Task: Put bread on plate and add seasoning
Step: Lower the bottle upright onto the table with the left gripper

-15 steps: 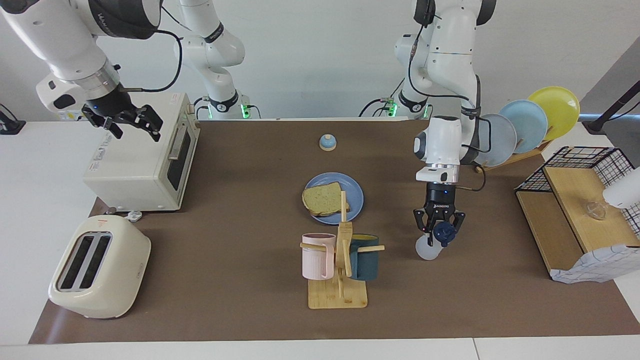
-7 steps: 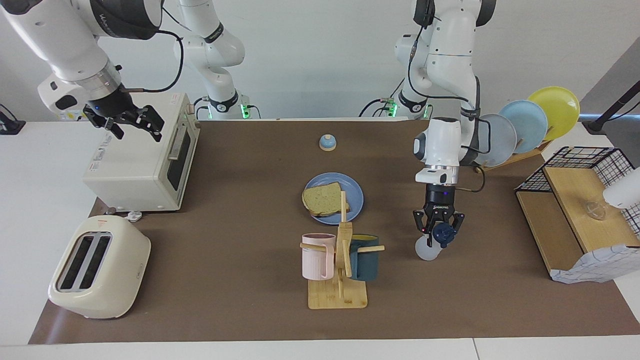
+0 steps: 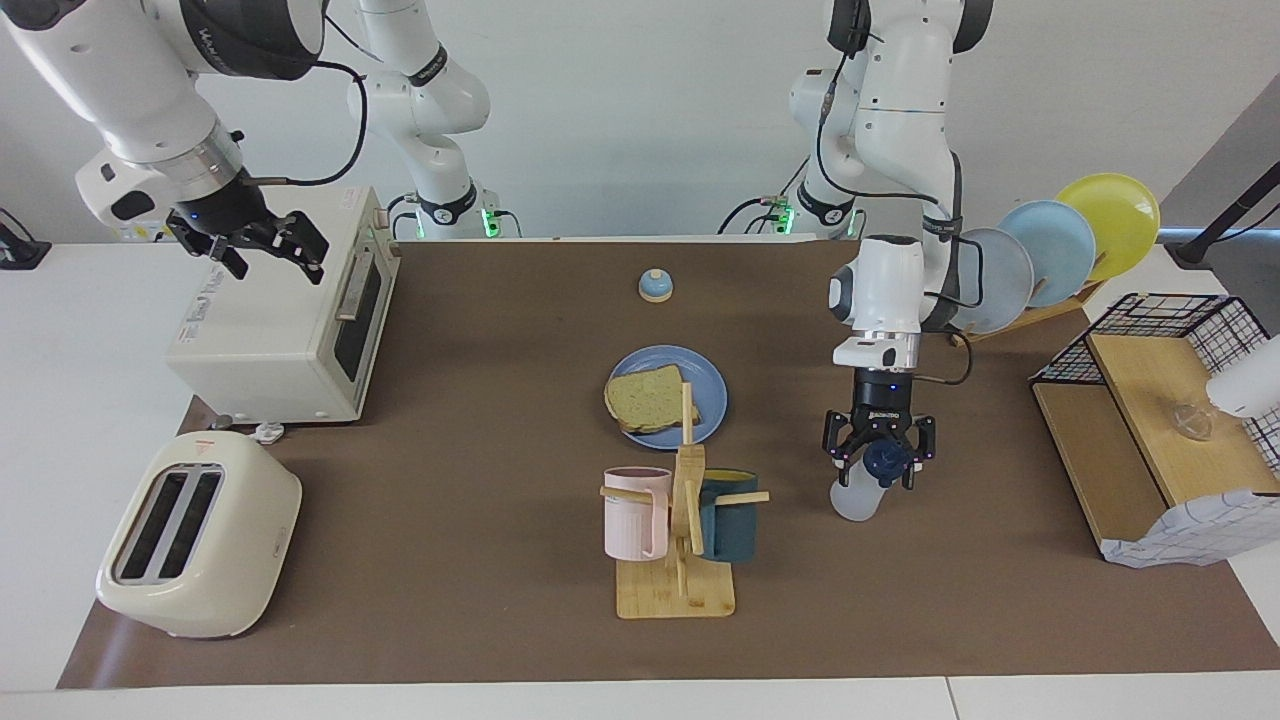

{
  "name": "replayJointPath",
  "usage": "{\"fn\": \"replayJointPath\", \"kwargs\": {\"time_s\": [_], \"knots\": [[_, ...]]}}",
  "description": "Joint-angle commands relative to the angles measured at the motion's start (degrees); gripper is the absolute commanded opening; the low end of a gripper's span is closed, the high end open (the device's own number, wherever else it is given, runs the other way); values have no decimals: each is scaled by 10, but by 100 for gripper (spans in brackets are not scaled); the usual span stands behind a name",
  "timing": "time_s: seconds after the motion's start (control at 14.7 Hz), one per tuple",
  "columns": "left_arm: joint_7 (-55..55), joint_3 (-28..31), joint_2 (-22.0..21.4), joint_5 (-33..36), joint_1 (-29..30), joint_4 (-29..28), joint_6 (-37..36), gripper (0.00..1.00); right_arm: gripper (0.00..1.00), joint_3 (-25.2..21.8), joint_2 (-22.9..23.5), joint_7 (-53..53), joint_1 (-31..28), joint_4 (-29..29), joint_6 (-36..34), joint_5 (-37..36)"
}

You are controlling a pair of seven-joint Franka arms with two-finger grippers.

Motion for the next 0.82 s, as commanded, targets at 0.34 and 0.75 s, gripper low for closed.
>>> {"fn": "replayJointPath", "kwargs": {"time_s": [0.34, 0.75], "knots": [[8, 3, -7, -4, 2, -17, 12, 100, 100, 0, -9, -9, -3, -11, -1, 12], [7, 3, -59, -4, 2, -75, 10, 100, 100, 0, -9, -9, -4, -11, -1, 12]]}}
